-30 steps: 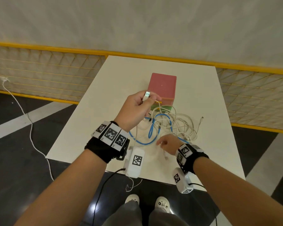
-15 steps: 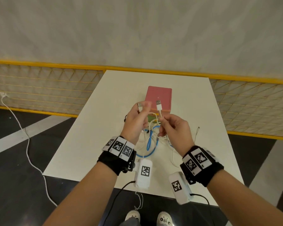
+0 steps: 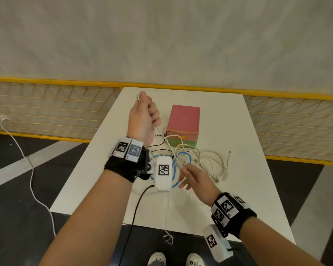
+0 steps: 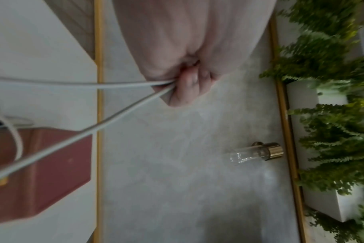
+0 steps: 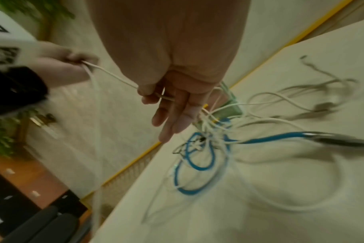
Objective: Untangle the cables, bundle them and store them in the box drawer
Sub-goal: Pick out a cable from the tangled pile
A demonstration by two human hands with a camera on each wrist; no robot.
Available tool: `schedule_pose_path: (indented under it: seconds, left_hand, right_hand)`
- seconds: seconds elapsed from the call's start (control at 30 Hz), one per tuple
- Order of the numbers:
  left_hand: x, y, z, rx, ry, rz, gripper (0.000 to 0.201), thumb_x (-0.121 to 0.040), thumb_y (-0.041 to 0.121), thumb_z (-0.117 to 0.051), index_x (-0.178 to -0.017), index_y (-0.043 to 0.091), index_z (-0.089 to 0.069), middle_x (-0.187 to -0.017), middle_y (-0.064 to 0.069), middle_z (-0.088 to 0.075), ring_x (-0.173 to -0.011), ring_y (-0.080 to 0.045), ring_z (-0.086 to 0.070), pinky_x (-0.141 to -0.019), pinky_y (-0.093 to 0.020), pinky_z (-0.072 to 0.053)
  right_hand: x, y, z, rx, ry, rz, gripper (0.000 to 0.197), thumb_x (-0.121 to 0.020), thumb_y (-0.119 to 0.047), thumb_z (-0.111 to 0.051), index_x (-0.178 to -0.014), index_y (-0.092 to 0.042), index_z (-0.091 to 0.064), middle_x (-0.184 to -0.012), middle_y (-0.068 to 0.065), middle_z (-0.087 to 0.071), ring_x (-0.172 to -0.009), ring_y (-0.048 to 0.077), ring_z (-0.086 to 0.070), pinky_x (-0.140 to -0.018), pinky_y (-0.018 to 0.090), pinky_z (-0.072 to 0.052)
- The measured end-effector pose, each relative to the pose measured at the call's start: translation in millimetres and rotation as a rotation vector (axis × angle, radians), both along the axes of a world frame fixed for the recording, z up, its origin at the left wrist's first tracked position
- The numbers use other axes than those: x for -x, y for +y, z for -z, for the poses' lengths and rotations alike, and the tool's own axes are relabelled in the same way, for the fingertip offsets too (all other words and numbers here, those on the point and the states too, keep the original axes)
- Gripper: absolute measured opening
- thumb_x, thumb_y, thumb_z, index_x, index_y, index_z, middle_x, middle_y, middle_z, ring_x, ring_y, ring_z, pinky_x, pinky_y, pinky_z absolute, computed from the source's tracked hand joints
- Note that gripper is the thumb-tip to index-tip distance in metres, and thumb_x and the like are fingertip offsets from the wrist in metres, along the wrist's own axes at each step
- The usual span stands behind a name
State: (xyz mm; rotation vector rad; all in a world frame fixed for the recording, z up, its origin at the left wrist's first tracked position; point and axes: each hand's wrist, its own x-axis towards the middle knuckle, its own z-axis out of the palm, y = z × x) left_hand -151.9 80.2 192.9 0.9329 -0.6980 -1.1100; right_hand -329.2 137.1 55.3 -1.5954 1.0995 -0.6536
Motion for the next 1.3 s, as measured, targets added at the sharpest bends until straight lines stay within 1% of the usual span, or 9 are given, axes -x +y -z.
schedule_pose_path:
  seconds: [0.1,0.27,0.37,0.5,0.83,0.97,1.07,1.17,1.3]
  left_hand:
    - [-8,4,-7,-0.009,-0.181,0.057,0.034,-0.102,0.032,-0.043,-0.070,0.021,-0.041,-0.046,0.012,-0.023,-0.038,-0.005,-0.016,-0.035,-0.016,-0.015]
    - [16,25,20,-0.099,-1.008,0.494,0.020,-0.098,0.031,-0.052,-0.105,0.017,-0.065,-0.051,0.018,-0.051,-0.036,0.002,-0.037,-0.040,-0.013,-0.030]
    - [32,34,50,-0.205,-1.213,0.567,0.037,-0.102,0.039,-0.042,-0.078,0.017,-0.059,-0.067,0.009,-0.055,-0.061,-0.002,-0.054,-0.061,-0.018,-0.039]
    - [29,31,60,-0.276,-1.108,0.405,0.048,-0.100,0.047,-0.041,-0.066,0.012,-0.044,-0.062,-0.006,-0.042,-0.059,-0.018,-0.042,-0.062,-0.030,-0.034]
    - [-10,10,1,-0.167,-0.444,-0.115,0.045,-0.098,0.044,-0.047,-0.064,0.015,-0.045,-0.041,0.013,-0.034,-0.034,-0.004,-0.030,-0.042,-0.022,-0.023]
    - [-15,11,4,-0.131,-0.864,-0.226,0.021,-0.101,0.035,-0.043,-0.107,0.026,-0.061,-0.083,0.009,-0.054,-0.058,0.000,-0.046,-0.066,-0.024,-0.039]
    - [-1,21,17,-0.019,-1.114,-0.028,0.045,-0.102,0.031,-0.043,-0.146,0.032,-0.036,-0.085,0.012,-0.052,-0.058,0.003,-0.053,-0.067,-0.010,-0.038]
    - [21,24,41,-0.075,-1.302,0.266,0.036,-0.100,0.037,-0.045,-0.134,0.028,-0.050,-0.072,0.010,-0.051,-0.063,-0.002,-0.056,-0.067,-0.017,-0.043]
    - [24,18,60,-0.163,-1.311,0.264,0.033,-0.100,0.040,-0.045,-0.096,0.011,-0.061,-0.065,0.005,-0.051,-0.067,-0.018,-0.053,-0.065,-0.028,-0.040]
  right_hand:
    - [11,-3,8,-0.071,0.012,0.033,0.028,-0.100,-0.019,-0.037,-0.075,-0.016,-0.049,-0.072,-0.003,-0.056,-0.076,0.019,-0.071,-0.057,0.020,-0.047]
    - [5,-19,-11,-0.028,-0.118,0.128,0.027,-0.099,-0.018,-0.043,-0.074,-0.010,-0.051,-0.067,-0.001,-0.052,-0.069,0.017,-0.071,-0.053,0.021,-0.047]
    - [0,-27,-27,0.041,-0.209,0.128,0.028,-0.099,-0.018,-0.043,-0.077,-0.020,-0.059,-0.067,-0.012,-0.062,-0.074,0.016,-0.070,-0.062,0.024,-0.053]
    - [2,-30,-32,0.031,-0.208,0.084,0.028,-0.100,-0.015,-0.037,-0.075,-0.015,-0.051,-0.063,-0.011,-0.057,-0.079,0.020,-0.069,-0.068,0.026,-0.053]
    - [25,-25,17,-0.135,-0.021,0.052,0.030,-0.101,-0.022,-0.032,-0.075,-0.015,-0.045,-0.074,0.001,-0.052,-0.098,0.035,-0.067,-0.082,0.040,-0.051]
    - [26,-41,10,-0.016,0.051,0.088,0.030,-0.099,-0.023,-0.039,-0.070,-0.023,-0.048,-0.069,-0.006,-0.054,-0.092,0.027,-0.068,-0.083,0.041,-0.050]
    - [22,-52,-7,0.148,0.125,0.060,0.029,-0.097,-0.027,-0.044,-0.069,-0.026,-0.052,-0.068,-0.005,-0.059,-0.078,0.022,-0.062,-0.082,0.042,-0.049]
    - [11,-57,-34,0.322,0.116,0.014,0.022,-0.097,-0.020,-0.045,-0.077,-0.016,-0.054,-0.071,-0.002,-0.056,-0.071,0.012,-0.052,-0.071,0.026,-0.042]
    - [5,-64,-45,0.398,0.036,-0.027,0.016,-0.097,-0.021,-0.043,-0.094,-0.015,-0.058,-0.089,0.001,-0.061,-0.087,0.010,-0.055,-0.082,0.019,-0.041]
